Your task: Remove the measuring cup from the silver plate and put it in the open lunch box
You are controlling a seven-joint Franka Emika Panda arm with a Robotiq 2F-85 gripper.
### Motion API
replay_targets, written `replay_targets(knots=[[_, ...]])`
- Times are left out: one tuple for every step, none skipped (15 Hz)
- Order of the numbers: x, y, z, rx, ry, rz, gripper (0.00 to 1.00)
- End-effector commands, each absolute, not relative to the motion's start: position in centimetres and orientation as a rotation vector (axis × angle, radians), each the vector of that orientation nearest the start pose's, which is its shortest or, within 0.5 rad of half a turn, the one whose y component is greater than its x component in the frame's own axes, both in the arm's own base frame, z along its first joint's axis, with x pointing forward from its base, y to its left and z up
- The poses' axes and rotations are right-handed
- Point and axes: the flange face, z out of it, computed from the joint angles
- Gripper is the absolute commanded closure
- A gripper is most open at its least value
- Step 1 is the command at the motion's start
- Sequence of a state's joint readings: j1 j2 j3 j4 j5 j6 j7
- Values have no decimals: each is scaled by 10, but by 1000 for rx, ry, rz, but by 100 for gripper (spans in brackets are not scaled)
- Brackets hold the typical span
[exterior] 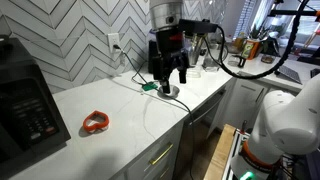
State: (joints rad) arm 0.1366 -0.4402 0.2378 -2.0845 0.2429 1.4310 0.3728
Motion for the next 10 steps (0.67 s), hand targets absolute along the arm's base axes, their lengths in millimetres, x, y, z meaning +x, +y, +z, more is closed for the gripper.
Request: replay_targets(knots=[[353, 187, 581, -3061, 38, 400, 0], [353, 187, 581, -3061, 38, 400, 0], [353, 187, 581, -3061, 38, 399, 0], [353, 187, 581, -3061, 38, 399, 0], [353, 187, 581, -3061, 38, 399, 0], [353, 187, 581, -3061, 38, 399, 0], [353, 187, 581, -3061, 38, 399, 0], [360, 176, 586, -3056, 161, 336, 0], [364, 166, 591, -3025, 234, 311, 0], [371, 141, 598, -2976, 303, 289, 0]])
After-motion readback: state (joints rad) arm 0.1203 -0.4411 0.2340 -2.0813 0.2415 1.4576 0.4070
